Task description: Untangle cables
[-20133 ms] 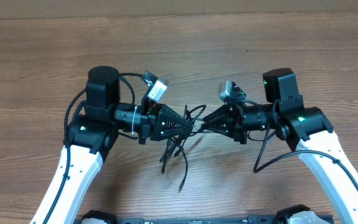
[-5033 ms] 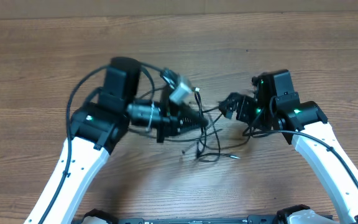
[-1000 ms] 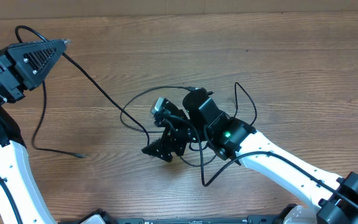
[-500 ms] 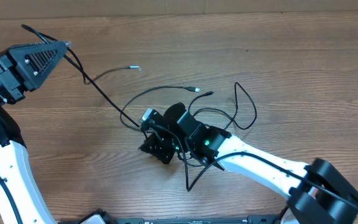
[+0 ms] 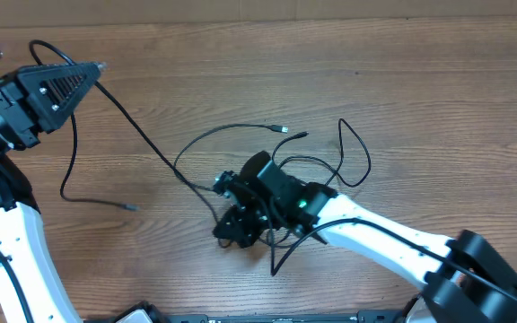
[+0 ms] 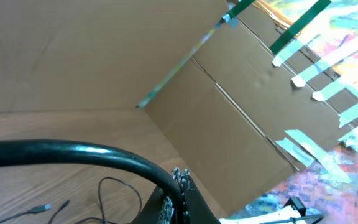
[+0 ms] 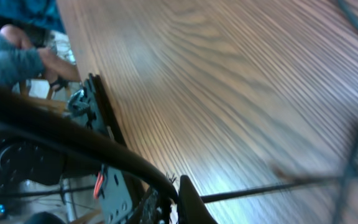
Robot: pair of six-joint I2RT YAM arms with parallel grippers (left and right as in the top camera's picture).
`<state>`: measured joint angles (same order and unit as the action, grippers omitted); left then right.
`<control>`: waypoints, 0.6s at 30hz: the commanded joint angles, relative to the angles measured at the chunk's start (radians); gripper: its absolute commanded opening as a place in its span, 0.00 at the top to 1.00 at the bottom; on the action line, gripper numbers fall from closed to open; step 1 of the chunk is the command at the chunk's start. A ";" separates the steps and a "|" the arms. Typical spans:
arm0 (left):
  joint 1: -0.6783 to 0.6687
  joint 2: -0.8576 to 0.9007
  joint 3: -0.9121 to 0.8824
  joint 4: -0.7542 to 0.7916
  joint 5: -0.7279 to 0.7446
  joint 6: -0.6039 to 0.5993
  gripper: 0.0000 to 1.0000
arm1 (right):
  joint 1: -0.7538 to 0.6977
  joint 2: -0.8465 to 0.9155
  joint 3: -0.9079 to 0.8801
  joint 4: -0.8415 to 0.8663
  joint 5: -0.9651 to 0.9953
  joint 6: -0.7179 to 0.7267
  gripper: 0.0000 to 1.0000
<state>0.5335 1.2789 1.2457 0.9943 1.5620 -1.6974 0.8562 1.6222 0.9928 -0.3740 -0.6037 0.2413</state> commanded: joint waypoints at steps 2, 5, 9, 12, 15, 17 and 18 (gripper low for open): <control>-0.054 -0.003 -0.062 0.005 0.018 0.064 0.96 | -0.120 -0.154 0.019 -0.090 -0.001 0.018 0.96; -0.102 -0.003 -0.133 0.005 0.018 0.099 0.96 | -0.192 -0.267 0.019 -0.147 -0.005 0.018 0.96; -0.177 -0.003 -0.242 0.005 0.017 0.143 0.96 | -0.226 -0.406 0.018 -0.199 -0.003 0.017 0.96; -0.231 -0.003 -0.320 0.005 0.017 0.163 0.96 | -0.223 -0.472 0.018 -0.230 -0.002 0.018 0.96; -0.282 -0.003 -0.387 0.005 0.018 0.193 0.96 | -0.223 -0.504 0.018 -0.280 0.019 0.018 0.96; -0.311 -0.003 -0.429 0.005 0.018 0.227 0.96 | -0.223 -0.511 0.018 -0.327 0.087 0.021 0.96; -0.325 -0.003 -0.451 0.005 0.018 0.248 0.96 | -0.223 -0.511 0.018 -0.349 0.119 0.022 0.96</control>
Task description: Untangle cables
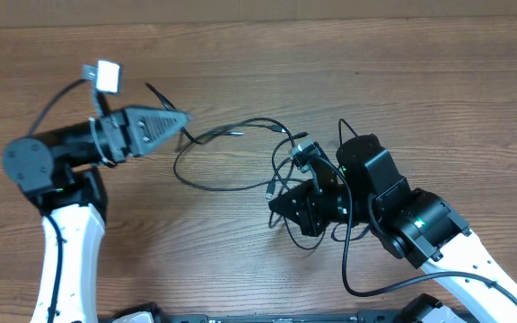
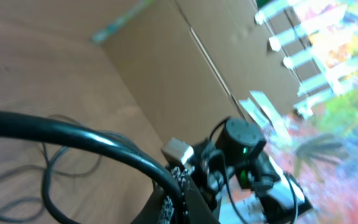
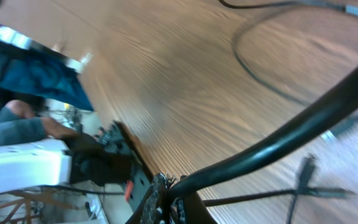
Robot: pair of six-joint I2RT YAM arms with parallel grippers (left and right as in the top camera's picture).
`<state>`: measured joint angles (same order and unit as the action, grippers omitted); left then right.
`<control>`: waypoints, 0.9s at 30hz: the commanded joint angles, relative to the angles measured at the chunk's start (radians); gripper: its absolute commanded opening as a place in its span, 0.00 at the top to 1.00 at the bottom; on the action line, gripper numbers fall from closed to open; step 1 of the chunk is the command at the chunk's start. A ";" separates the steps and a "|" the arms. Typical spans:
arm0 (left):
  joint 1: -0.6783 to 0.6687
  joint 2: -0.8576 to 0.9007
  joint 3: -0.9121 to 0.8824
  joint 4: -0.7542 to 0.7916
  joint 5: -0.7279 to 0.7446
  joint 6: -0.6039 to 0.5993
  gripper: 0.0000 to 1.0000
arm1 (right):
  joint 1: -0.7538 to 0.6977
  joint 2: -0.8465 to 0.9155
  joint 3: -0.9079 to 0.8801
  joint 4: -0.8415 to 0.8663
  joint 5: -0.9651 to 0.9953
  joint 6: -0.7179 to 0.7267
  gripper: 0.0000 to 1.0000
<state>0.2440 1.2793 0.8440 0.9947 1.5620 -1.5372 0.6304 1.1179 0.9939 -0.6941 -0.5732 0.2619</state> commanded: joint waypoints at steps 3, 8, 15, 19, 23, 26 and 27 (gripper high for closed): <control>-0.066 -0.003 -0.113 0.004 0.018 0.131 0.96 | 0.003 -0.006 0.017 -0.099 0.182 0.032 0.96; -0.097 -0.003 -0.236 0.004 0.016 0.213 0.96 | 0.003 -0.007 0.017 -0.138 0.222 0.109 0.96; -0.101 -0.003 -0.407 0.001 -0.048 0.318 0.96 | 0.003 -0.006 0.017 -0.079 0.221 0.213 0.96; -0.118 -0.003 -0.500 -0.045 -0.149 0.350 0.96 | 0.003 -0.006 0.017 -0.042 0.222 0.255 0.96; -0.195 -0.003 -0.556 -0.132 -0.249 0.397 0.96 | 0.003 -0.006 0.017 -0.016 0.222 0.266 0.96; -0.283 -0.003 -0.558 -0.164 -0.274 0.464 0.96 | 0.003 -0.005 0.017 -0.010 0.222 0.266 0.96; -0.308 -0.003 -0.558 -0.164 -0.280 0.485 0.96 | 0.003 -0.004 0.017 -0.010 0.222 0.266 0.96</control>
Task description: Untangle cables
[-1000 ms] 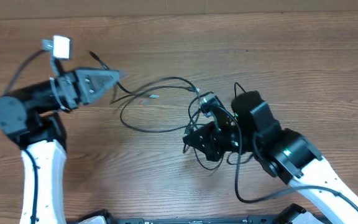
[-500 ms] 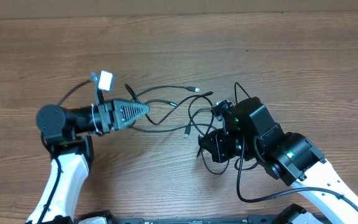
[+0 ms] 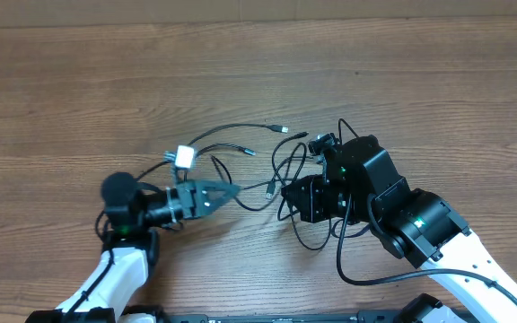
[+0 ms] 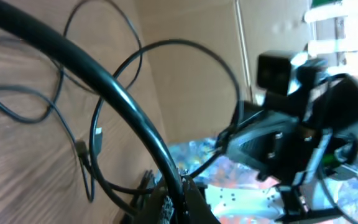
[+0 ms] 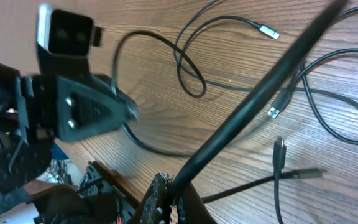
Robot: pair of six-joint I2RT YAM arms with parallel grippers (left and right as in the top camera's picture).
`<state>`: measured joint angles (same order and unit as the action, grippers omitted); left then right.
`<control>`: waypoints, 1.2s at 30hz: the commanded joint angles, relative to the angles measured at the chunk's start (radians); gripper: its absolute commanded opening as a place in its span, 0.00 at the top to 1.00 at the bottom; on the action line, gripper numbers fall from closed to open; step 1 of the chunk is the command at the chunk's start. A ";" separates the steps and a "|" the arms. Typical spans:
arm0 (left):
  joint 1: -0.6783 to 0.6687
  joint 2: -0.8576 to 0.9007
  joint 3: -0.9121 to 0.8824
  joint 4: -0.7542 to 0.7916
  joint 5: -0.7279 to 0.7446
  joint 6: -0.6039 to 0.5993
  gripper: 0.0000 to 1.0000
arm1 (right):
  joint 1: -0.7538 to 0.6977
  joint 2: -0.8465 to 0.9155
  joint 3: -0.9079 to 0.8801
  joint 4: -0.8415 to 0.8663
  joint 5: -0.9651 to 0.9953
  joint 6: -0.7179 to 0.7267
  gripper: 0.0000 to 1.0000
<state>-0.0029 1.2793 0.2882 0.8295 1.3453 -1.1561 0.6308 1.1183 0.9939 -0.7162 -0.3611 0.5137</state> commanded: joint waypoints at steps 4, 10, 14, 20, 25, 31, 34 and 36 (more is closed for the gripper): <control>-0.111 -0.003 -0.002 0.001 -0.046 0.172 0.94 | 0.003 0.004 0.016 0.012 0.010 0.014 0.96; -0.116 -0.003 -0.002 -0.132 -0.024 0.370 0.87 | 0.003 0.036 0.014 0.013 0.013 0.014 0.96; -0.116 -0.003 -0.002 -0.394 -0.122 0.466 0.91 | 0.003 0.076 0.014 0.012 0.008 0.014 0.96; -0.116 -0.003 -0.002 -0.572 -0.112 0.605 0.88 | 0.003 0.109 0.014 0.014 0.002 0.033 0.96; -0.115 -0.003 -0.002 -0.646 -0.200 0.603 0.00 | 0.003 0.111 0.014 0.029 0.002 0.033 0.96; -0.115 -0.003 -0.002 -0.746 -0.282 0.588 0.01 | 0.003 0.111 0.014 0.030 0.002 0.033 0.96; -0.113 -0.004 -0.002 -0.772 -0.285 0.592 0.00 | 0.003 0.113 0.014 0.029 0.002 0.033 0.96; -0.093 -0.005 0.002 -0.769 -0.276 0.590 0.00 | 0.003 0.117 0.014 0.026 0.002 0.033 0.96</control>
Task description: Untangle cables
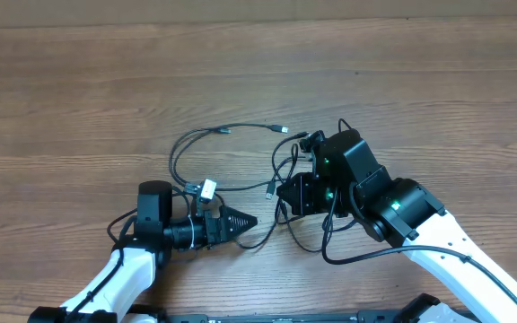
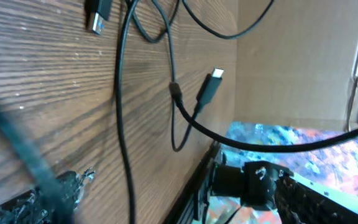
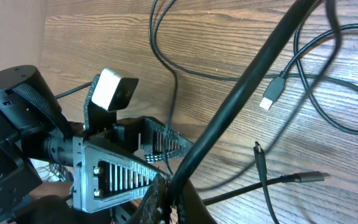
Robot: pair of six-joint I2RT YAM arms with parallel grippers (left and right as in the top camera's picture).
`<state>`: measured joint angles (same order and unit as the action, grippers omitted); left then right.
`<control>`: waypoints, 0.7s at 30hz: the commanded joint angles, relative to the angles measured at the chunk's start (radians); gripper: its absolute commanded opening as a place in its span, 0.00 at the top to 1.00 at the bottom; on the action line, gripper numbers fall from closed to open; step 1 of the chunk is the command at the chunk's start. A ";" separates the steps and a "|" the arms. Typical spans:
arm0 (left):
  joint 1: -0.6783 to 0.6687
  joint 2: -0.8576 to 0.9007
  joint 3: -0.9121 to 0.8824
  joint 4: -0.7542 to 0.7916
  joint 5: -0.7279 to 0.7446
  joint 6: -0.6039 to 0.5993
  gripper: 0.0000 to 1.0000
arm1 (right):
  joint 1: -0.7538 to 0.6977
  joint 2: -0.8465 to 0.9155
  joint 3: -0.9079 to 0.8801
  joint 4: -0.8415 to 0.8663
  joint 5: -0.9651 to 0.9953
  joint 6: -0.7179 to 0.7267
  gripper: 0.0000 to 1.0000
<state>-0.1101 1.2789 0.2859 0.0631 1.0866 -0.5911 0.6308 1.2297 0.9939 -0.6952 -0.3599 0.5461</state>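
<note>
Several thin black cables [image 1: 305, 170] lie tangled on the wooden table [image 1: 438, 99], with a loose loop [image 1: 176, 154] at their left. My left gripper [image 1: 248, 220] points right, just left of the tangle. It is shut on a black cable [image 2: 14, 146], blurred in the left wrist view beside its fingers [image 2: 61, 186]. My right gripper [image 1: 284, 194] sits over the tangle. It is shut on a thick-looking black cable [image 3: 241, 99] that runs up from its fingertips [image 3: 160, 190]. A plug [image 3: 272, 94] lies beyond it. The left gripper [image 3: 123, 177] shows close in front of the right one.
Free cable ends lie at the far side of the tangle, one plug [image 1: 283, 130] and another [image 1: 225, 131]. A USB-C plug [image 2: 211, 78] hangs near the table edge. A cardboard wall [image 1: 258, 11] runs along the far edge. Both white forearms cross the near part of the table.
My left gripper has moved down and to the right, and its tip now lies close beside the right gripper. The loose loop now lies wider at the left. The right gripper has barely shifted.
First my left gripper was at the far upper left with a cable stretched from it, and the right gripper was low over the tangle. Then the left stood nearer the middle and the right further right. Each later moment shows the left closer to the right gripper.
</note>
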 commanded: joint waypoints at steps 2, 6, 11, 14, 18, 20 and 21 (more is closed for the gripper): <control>0.058 -0.008 0.019 -0.003 0.024 0.004 0.00 | 0.003 0.010 0.014 -0.001 0.001 0.000 0.96; 0.205 -0.025 0.083 -0.003 0.225 0.000 0.00 | 0.003 0.019 0.014 -0.018 0.000 0.000 0.96; 0.344 -0.069 0.146 -0.002 0.327 0.000 0.00 | 0.003 0.030 0.013 -0.028 0.000 -0.005 0.96; 0.391 -0.102 0.185 -0.002 0.325 -0.001 0.00 | 0.003 0.040 0.013 -0.020 0.000 -0.005 0.96; 0.418 -0.138 0.263 -0.002 0.325 -0.019 0.00 | 0.003 0.060 0.013 -0.016 0.000 -0.005 0.96; 0.412 -0.151 0.290 -0.002 0.325 -0.018 0.00 | 0.003 0.074 0.013 -0.011 0.000 -0.005 0.96; 0.409 -0.157 0.299 -0.003 0.324 -0.016 0.00 | 0.004 0.081 0.013 -0.005 -0.001 -0.005 0.96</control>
<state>0.3016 1.1511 0.5407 0.0593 1.3781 -0.6029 0.6308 1.2957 0.9939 -0.7147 -0.3603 0.5457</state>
